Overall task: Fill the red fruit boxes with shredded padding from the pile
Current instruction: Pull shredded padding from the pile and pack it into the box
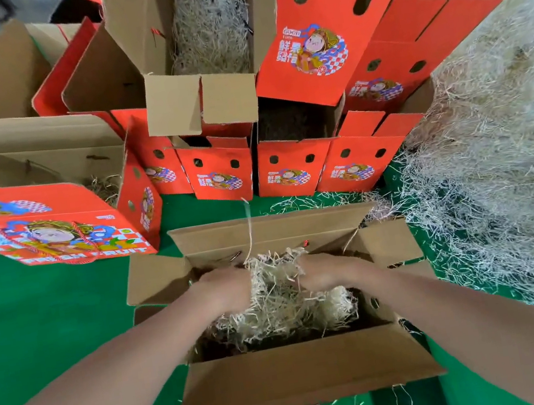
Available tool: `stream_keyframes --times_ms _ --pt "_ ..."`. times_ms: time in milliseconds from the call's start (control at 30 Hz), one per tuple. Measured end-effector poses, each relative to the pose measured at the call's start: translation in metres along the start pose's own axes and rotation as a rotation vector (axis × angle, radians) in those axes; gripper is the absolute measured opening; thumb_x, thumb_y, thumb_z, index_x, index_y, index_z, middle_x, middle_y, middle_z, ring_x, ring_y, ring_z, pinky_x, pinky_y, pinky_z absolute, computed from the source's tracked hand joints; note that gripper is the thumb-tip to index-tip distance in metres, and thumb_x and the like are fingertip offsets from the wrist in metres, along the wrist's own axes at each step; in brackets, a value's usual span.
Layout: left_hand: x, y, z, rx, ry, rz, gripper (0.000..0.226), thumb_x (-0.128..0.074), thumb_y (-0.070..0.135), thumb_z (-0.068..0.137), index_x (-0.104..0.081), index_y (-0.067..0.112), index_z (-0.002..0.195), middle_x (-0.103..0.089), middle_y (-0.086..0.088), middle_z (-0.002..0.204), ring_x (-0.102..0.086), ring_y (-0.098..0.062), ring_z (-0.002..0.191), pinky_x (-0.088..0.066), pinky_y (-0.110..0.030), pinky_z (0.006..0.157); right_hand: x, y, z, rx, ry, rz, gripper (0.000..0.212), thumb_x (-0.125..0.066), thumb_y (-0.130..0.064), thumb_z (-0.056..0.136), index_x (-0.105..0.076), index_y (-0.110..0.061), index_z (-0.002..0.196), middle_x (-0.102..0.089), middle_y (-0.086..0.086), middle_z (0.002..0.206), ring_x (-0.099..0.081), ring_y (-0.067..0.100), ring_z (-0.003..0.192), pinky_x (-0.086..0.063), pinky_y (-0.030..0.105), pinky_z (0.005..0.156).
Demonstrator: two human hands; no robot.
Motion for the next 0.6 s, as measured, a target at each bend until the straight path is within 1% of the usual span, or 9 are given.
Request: stream_keyframes --times_ms 67,133,167,233,267,367,433,500,600 --pt "-0.01 0.002 0.012 0.005 -0.076 0.08 0.028 -0.039 -0.002 0.09 -0.057 0.0 0.112 -0.058 -0.006 0.083 -0.052 -0.015 0.064 -0.041 -0.023 0.052 -0.01 0.0 0.014 -0.058 -0.05 -0.043 0.038 -0.035 0.003 0.092 -0.043 0.006 0.129 -0.057 0.019 0.117 -0.045 0.015 0.066 -0.037 0.025 0.053" --pt "-0.022 0.0 0.026 0.045 -0.119 0.107 0.03 -0.039 0.007 0.094 -0.057 0.003 0.118 -0.062 -0.012 0.112 -0.061 -0.024 0.093 -0.045 -0.028 0.074 -0.016 0.004 0.026 -0.082 -0.06 -0.104 0.039 -0.031 0.004 0.095 -0.04 0.007 0.133 -0.05 0.021 0.129 -0.056 0.026 0.096 -0.047 0.032 0.079" --pt "-0.026 -0.001 0.03 0.057 -0.143 0.13 0.031 -0.041 0.013 0.095 -0.056 0.004 0.121 -0.059 -0.012 0.121 -0.059 -0.025 0.106 -0.044 -0.029 0.08 -0.019 0.007 0.03 -0.082 -0.07 -0.144 0.04 -0.029 0.003 0.097 -0.035 0.005 0.137 -0.045 0.02 0.135 -0.053 0.028 0.112 -0.044 0.035 0.093" --pt "-0.031 -0.001 0.033 0.031 -0.202 0.148 0.035 -0.038 0.021 0.098 -0.052 0.003 0.125 -0.056 -0.013 0.126 -0.056 -0.026 0.113 -0.044 -0.031 0.086 -0.021 0.012 0.033 -0.084 -0.096 -0.201 0.041 -0.027 0.0 0.099 -0.033 0.003 0.139 -0.04 0.018 0.141 -0.046 0.028 0.123 -0.036 0.032 0.101" --pt "-0.032 -0.001 0.034 0.018 -0.211 0.135 0.037 -0.037 0.024 0.098 -0.05 0.003 0.126 -0.055 -0.013 0.127 -0.055 -0.025 0.113 -0.044 -0.031 0.089 -0.02 0.015 0.033 -0.083 -0.102 -0.247 0.039 -0.028 -0.001 0.099 -0.037 0.004 0.136 -0.043 0.019 0.139 -0.048 0.026 0.12 -0.036 0.032 0.099" --pt "-0.025 -0.005 0.034 0.019 -0.147 0.041 0.037 -0.043 0.024 0.096 -0.048 0.004 0.127 -0.057 -0.01 0.119 -0.056 -0.022 0.1 -0.044 -0.03 0.088 -0.016 0.015 0.029 -0.054 -0.099 -0.368 0.036 -0.035 0.007 0.093 -0.044 0.008 0.127 -0.056 0.019 0.118 -0.049 0.021 0.083 -0.047 0.035 0.082" --pt "-0.016 -0.008 0.026 0.002 -0.08 -0.065 0.04 -0.045 0.01 0.092 -0.044 0.005 0.131 -0.056 -0.007 0.101 -0.054 -0.018 0.082 -0.046 -0.027 0.071 -0.013 0.01 0.019 -0.001 -0.081 -0.386 0.047 -0.04 0.007 0.089 -0.034 0.005 0.136 -0.058 0.012 0.1 -0.047 0.017 0.067 -0.046 0.032 0.056" --pt "-0.007 -0.012 0.012 -0.04 -0.009 -0.1 0.043 -0.045 0.002 0.088 -0.046 0.011 0.13 -0.056 -0.003 0.095 -0.05 -0.013 0.071 -0.042 -0.023 0.057 -0.005 0.006 0.006 0.083 0.009 -0.406 0.047 -0.044 0.0 0.088 -0.036 -0.001 0.134 -0.056 0.009 0.097 -0.052 0.017 0.067 -0.041 0.026 0.049" --pt "0.007 -0.016 -0.011 -0.096 0.154 -0.005 0.031 -0.044 -0.009 0.082 -0.063 0.01 0.099 -0.057 -0.004 0.098 -0.053 -0.016 0.08 -0.046 -0.029 0.066 0.005 -0.003 -0.017 0.208 0.141 -0.503 0.015 -0.047 0.007 0.083 -0.055 -0.004 0.089 -0.056 0.009 0.086 -0.053 0.02 0.069 -0.041 0.025 0.053"
Point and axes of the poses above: each hand's wrist, its own z-axis towards the middle knuckle, its own x-axis out of the back of the hand, y = z × x, the point moved 3 cm from there along z, towards the middle knuckle
